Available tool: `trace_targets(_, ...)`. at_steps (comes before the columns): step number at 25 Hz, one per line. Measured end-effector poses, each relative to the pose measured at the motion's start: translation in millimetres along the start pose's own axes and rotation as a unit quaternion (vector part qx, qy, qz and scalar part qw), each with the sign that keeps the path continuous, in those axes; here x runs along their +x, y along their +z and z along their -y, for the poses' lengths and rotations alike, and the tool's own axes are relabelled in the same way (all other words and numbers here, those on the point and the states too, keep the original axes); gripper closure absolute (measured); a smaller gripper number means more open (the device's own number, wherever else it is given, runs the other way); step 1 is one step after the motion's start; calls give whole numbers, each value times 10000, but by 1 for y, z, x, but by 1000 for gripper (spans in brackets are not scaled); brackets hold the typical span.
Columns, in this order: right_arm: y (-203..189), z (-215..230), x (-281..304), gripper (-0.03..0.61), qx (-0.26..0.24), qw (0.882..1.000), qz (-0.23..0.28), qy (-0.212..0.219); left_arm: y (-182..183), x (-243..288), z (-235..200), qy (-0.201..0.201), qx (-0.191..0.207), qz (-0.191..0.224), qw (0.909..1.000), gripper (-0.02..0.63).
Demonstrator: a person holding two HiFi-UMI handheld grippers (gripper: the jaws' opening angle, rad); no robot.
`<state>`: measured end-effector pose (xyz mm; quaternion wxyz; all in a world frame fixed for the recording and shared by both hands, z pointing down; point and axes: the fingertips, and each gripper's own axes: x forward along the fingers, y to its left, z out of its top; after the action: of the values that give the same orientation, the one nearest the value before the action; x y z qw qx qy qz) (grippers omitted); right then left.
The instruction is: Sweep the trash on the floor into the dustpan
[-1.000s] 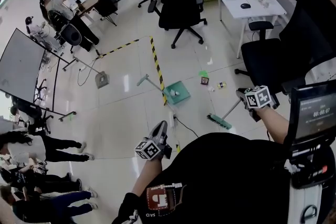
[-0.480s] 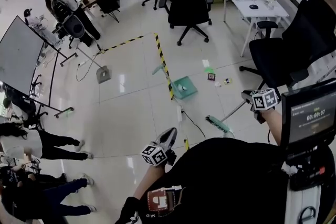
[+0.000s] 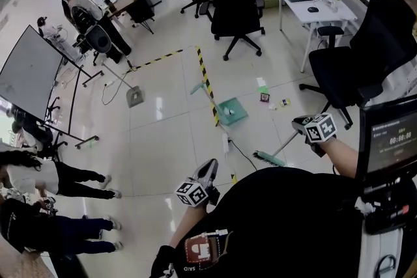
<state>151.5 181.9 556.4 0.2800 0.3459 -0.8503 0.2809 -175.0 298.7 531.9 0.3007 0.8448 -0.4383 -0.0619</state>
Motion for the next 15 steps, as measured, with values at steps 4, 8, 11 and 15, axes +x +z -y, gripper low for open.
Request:
trace_targets(4,-15,11,-3,532,-181,9998,-118,31,-11,17,18,-43,7,-58,10000,618)
trace_targets(8,-28,28,-16,532,-208,9996,-191,11,-19,27,41,-136,32,-102,9999,618)
trace_targets(11,-27,32,-17,532,-197,9996,-172,-45,-18,25,36,-105,41,-93,9999,618)
trace_targets(15,-23,28,-14,532,-231,9996,-143,-26,-11,21,27,-46,30,-67,10000,618)
